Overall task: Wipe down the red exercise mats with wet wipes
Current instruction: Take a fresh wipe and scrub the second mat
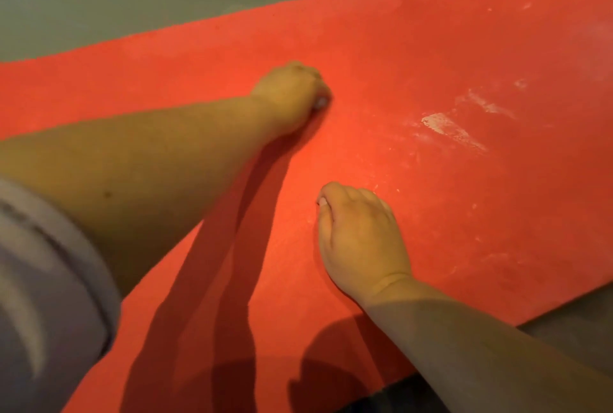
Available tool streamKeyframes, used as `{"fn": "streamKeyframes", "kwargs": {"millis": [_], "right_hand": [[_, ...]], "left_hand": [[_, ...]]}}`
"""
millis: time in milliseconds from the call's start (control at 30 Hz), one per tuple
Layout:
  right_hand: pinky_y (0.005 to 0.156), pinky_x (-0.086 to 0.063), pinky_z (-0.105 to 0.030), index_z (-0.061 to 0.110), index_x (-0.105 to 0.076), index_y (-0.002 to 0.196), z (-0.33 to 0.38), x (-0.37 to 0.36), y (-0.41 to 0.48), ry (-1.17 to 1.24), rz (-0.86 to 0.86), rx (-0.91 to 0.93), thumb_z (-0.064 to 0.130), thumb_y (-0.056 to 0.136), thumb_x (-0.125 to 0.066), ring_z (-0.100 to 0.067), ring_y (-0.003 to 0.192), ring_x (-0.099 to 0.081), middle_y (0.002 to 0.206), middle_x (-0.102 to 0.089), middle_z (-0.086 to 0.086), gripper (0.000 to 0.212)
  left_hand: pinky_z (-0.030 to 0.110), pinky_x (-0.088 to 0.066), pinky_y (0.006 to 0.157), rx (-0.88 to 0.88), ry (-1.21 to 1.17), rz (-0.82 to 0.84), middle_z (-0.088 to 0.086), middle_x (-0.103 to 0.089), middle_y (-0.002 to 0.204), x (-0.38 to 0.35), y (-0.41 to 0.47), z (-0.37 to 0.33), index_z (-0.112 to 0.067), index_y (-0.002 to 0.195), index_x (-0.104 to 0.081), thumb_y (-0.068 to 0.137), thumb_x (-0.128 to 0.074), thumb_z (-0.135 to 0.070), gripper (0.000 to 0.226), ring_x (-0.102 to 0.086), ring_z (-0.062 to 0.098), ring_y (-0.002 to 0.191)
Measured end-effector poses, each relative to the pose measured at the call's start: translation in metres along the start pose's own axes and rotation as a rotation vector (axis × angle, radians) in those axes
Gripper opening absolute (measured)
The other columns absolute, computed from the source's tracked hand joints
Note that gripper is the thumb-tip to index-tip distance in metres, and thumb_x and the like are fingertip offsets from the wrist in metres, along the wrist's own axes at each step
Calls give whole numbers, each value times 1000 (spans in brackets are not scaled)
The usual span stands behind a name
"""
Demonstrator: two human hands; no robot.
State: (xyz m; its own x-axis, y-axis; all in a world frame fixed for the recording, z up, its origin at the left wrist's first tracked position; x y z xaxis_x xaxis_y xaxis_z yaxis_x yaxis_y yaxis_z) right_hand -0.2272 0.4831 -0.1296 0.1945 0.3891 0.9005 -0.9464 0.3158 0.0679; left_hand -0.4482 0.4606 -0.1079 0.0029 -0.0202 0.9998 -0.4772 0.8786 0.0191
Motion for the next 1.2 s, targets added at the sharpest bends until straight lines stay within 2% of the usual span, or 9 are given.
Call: {"fn": "streamKeyframes", "kwargs": {"millis": [133, 333, 467, 567, 800, 900, 967, 1033, 1200], "right_hand": [[79, -41, -40, 21, -54, 93, 0, -1, 0, 9, 4, -1, 23, 92, -41, -26, 85, -54, 87, -61, 1, 12], [78, -41, -40, 20, -54, 90, 1, -1, 1, -2, -15, -8, 23, 92, -42, -28, 85, -55, 86, -62, -1, 13], [78, -43, -40, 21, -53, 91, 0, -1, 0, 5, -17, -11, 23, 93, -39, -26, 85, -54, 86, -61, 1, 15], [78, -42, -40, 21, -53, 91, 0, -2, 1, 1, -24, -2, 24, 94, -39, -26, 84, -54, 86, -61, 1, 14], [73, -43, -41, 18, -56, 88, 3, -1, 1, -1, -66, -5, 19, 92, -47, -32, 80, -56, 81, -63, -5, 10], [74, -43, -40, 19, -55, 88, 4, -2, 0, 5, -68, -3, 18, 92, -46, -30, 79, -56, 80, -62, -2, 10], [73, -43, -39, 19, -55, 87, 5, -2, 1, -3, -78, 4, 19, 92, -45, -29, 78, -56, 78, -61, -1, 11], [72, -43, -39, 19, -54, 86, 4, -3, 2, -19, -86, 14, 20, 92, -43, -30, 77, -56, 77, -61, -1, 12], [67, -43, -40, 18, -55, 84, 4, -3, 2, -42, -99, 15, 21, 90, -44, -33, 73, -56, 74, -61, -5, 13]], "left_hand": [[37, -46, 91, 303, -102, -92, 14, -66, 117, -8, -8, 19, -15, 108, -71, 85, -52, -7, 31, -59, 33, 109], [32, -43, 81, -255, -237, -80, 4, -70, 103, -7, -31, -40, -16, 99, -73, 89, -56, -12, 20, -60, 26, 98], [39, -44, 88, 144, 60, -100, 14, -66, 111, -6, -24, 37, -15, 105, -70, 90, -49, -12, 25, -56, 35, 105], [40, -46, 80, 378, -26, -129, 19, -65, 109, -9, -34, 42, -10, 98, -69, 88, -49, -8, 22, -59, 39, 101], [22, -40, 96, -151, -371, -150, 6, -68, 118, -11, -72, -14, -11, 105, -74, 90, -61, -10, 20, -62, 19, 110], [33, -43, 101, 160, -222, -156, 15, -64, 123, -5, -81, 54, -6, 110, -71, 88, -54, -2, 28, -59, 29, 116], [40, -47, 92, 501, -133, -158, 21, -64, 118, -4, -95, 95, -7, 104, -71, 85, -50, -1, 29, -59, 39, 109], [39, -48, 80, 647, -125, -173, 21, -66, 110, -6, -100, 81, -9, 94, -69, 80, -50, -1, 25, -61, 41, 100], [25, -40, 98, 243, -431, -206, 2, -59, 132, -21, -102, -25, -19, 108, -72, 89, -57, -14, 25, -56, 24, 119]]}}
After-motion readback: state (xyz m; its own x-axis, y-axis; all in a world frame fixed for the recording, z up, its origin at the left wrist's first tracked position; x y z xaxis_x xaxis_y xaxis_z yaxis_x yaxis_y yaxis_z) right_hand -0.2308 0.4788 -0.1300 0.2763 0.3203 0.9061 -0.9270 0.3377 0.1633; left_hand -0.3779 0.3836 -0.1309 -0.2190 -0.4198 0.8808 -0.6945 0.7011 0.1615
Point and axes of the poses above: each hand's wrist, its own y-axis towards the middle knuckle, its own x-axis out of the back of the hand, z = x × y, the point moved 1 cm from there along y, towards the middle knuckle
